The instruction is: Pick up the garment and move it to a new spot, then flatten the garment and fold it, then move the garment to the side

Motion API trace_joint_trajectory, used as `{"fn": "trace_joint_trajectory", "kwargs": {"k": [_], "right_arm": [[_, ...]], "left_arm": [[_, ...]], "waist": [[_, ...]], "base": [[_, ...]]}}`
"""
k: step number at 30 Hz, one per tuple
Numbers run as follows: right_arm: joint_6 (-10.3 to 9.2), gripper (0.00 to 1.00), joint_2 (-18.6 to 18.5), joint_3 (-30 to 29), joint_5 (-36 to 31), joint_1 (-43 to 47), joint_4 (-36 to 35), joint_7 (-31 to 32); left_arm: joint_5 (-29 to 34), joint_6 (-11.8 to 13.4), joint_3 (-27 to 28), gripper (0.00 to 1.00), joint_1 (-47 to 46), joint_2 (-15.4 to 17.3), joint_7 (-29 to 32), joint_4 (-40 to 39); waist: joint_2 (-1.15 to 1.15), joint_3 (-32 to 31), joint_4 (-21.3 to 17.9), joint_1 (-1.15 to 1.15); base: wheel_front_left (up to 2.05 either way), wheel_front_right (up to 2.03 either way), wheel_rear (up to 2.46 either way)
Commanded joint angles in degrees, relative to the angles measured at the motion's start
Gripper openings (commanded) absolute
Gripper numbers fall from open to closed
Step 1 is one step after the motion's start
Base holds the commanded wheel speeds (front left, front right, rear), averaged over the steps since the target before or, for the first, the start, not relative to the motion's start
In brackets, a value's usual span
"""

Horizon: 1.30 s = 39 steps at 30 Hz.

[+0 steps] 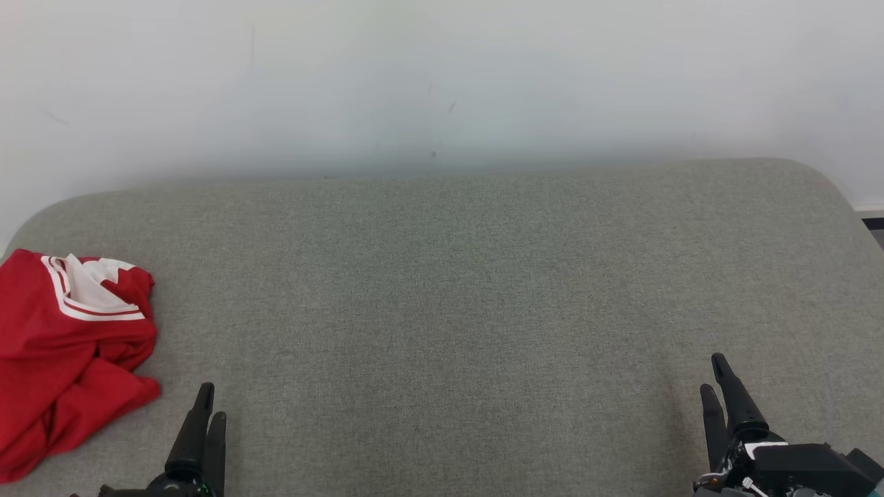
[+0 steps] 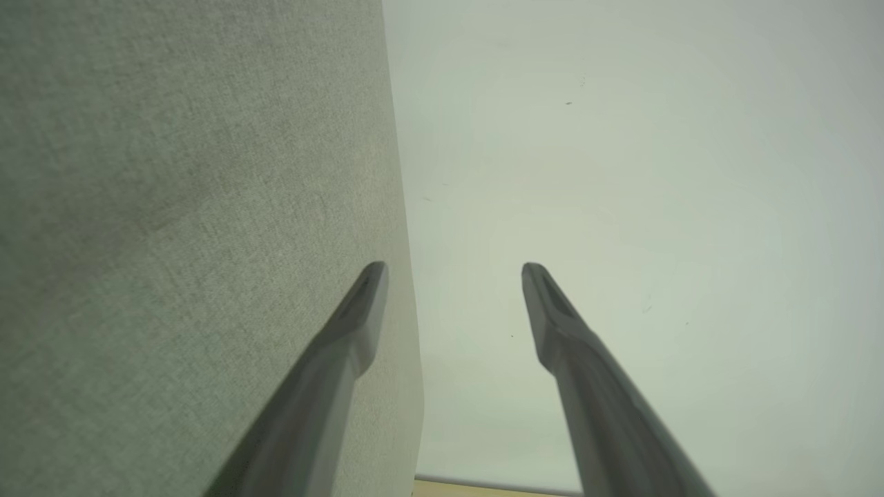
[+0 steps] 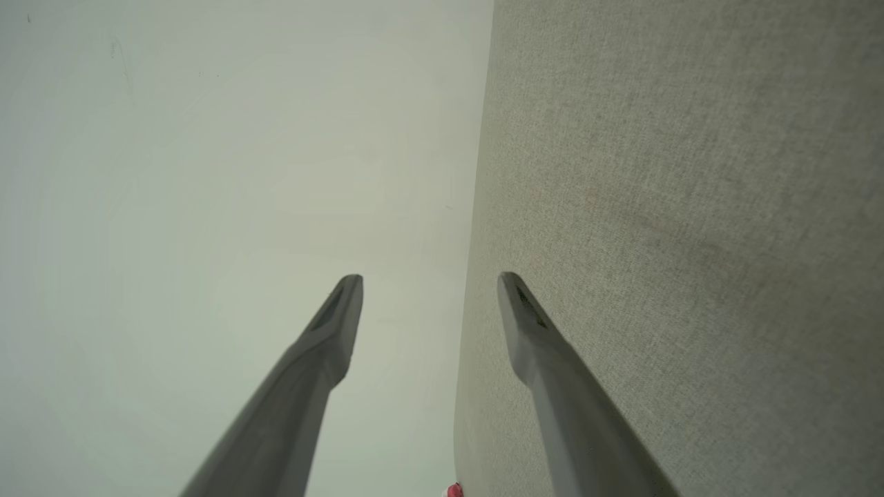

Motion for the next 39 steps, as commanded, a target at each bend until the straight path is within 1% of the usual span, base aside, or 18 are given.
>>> {"fn": "trace_joint_trajectory", "kwargs": {"k": [1,5,15,19,29,39], "right_arm": [[-0.01,1.00,-0.12,0.45,-1.48,-1.55,-0.72,-0.67],[-0.01,1.00,-0.12,0.86,-4.33,-1.69,-0.66,-1.47],[-0.02,1.00,-0.13,2.04,-14.88,-1.94,-0.54,-3.97],[-0.03,1.00,-0.14,2.33,-20.01,-2.04,-0.31,-4.91],[-0.04,1.00,-0.16,3.37,-33.00,-2.49,0.47,-7.06],[-0.04,1.00,-0.17,4.47,-43.83,-2.82,1.54,-9.00]], "left_arm": [[1.25,0.00,-0.03,1.00,-0.56,0.25,-0.63,-1.05],[3.18,0.00,-0.14,1.00,-0.64,0.27,-1.43,-0.87],[11.70,0.86,-0.45,1.00,-0.79,0.35,-3.93,-1.58],[16.38,1.43,-1.12,1.00,-0.45,0.37,-4.85,-2.34],[30.99,3.37,-3.03,1.00,0.31,0.44,-7.02,-4.48],[42.84,4.52,-4.73,1.00,0.74,0.49,-8.97,-4.97]], "waist": [[0.00,-0.02,0.01,0.00],[0.00,-0.08,0.02,0.00],[0.00,-0.22,0.06,0.00],[0.00,-0.30,0.13,0.00],[0.00,-0.50,0.27,0.00],[0.00,-0.51,0.30,0.00]], "base": [[0.00,0.00,0.00],[0.00,0.00,0.00],[0.00,0.00,0.00],[0.00,0.00,0.00],[0.00,0.00,0.00],[0.00,0.00,0.00]]}}
